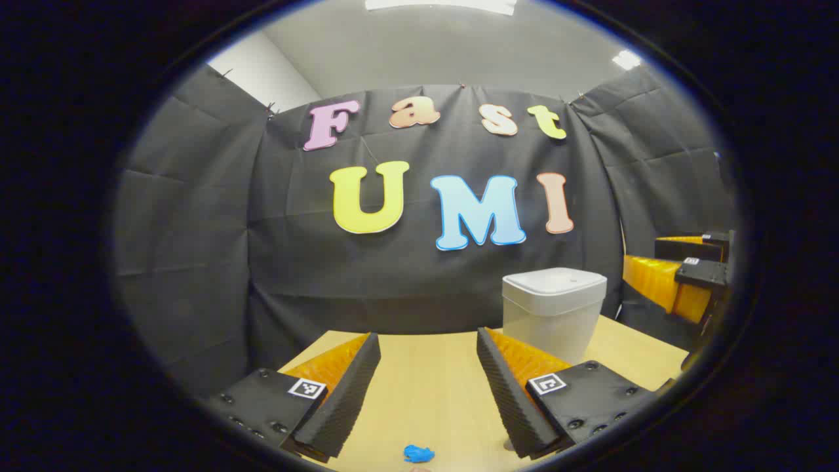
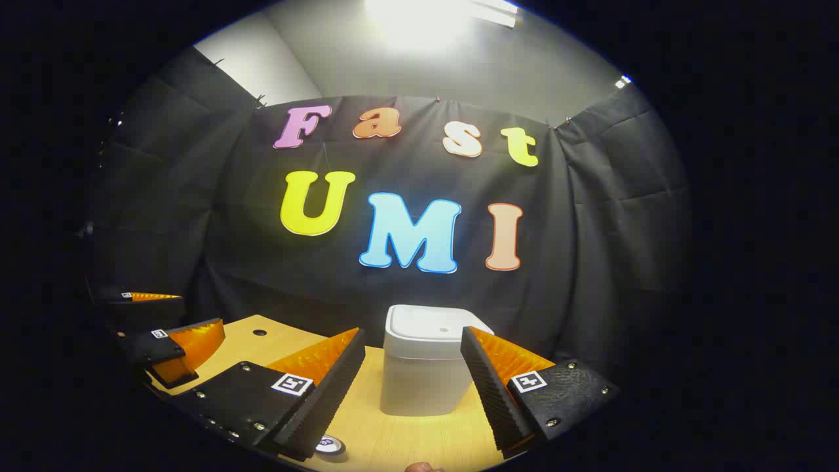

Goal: Press the lid of the desktop garbage bin to open it, pick up the crumpled paper on the desktop and throw it into the bin, then pick up the pop can on the desktop and drop it into the bin, and finally close the garbage bin lid.

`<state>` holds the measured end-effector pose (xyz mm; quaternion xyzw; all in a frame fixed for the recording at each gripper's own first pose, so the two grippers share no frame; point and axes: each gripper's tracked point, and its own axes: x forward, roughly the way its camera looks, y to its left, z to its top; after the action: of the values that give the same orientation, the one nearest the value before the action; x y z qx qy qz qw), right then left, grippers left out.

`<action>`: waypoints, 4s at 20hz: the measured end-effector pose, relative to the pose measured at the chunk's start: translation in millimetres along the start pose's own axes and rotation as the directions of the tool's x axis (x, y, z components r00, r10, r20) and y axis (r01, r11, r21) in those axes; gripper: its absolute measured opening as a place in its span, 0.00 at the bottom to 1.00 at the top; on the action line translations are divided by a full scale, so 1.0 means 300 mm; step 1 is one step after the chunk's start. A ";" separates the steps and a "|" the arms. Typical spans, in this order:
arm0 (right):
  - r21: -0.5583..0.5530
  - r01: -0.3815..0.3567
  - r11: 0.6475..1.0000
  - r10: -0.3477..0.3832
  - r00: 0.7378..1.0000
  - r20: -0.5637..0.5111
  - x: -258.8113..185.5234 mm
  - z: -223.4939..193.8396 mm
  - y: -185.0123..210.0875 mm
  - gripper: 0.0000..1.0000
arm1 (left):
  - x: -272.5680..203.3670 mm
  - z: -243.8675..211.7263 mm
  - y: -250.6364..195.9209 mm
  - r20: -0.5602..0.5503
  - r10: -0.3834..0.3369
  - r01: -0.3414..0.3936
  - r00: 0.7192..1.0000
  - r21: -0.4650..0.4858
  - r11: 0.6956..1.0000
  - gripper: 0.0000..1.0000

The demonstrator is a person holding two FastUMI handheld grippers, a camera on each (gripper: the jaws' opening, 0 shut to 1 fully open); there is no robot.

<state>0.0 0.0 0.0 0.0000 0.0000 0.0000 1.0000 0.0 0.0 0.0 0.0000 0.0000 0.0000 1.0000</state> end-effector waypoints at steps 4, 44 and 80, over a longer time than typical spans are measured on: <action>0.024 -0.040 0.999 0.042 0.996 -0.076 0.045 -0.067 0.048 0.94 | 0.033 0.033 0.013 0.022 0.041 -0.040 0.999 -0.050 0.998 0.98; 0.166 0.113 0.980 -0.099 0.991 -0.089 0.305 -0.126 -0.076 0.00 | 0.198 -0.002 -0.053 -0.002 -0.033 0.033 0.999 -0.015 0.999 1.00; 0.254 0.041 0.966 0.013 0.978 -0.207 0.684 -0.301 -0.146 0.01 | 0.236 -0.039 -0.040 -0.013 0.041 -0.041 0.999 -0.003 0.999 0.97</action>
<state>205.3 -43.9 -90.4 0.1297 0.1038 -0.0073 0.9861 70.9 -12.0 -11.8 -0.0018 0.0065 0.0207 0.9998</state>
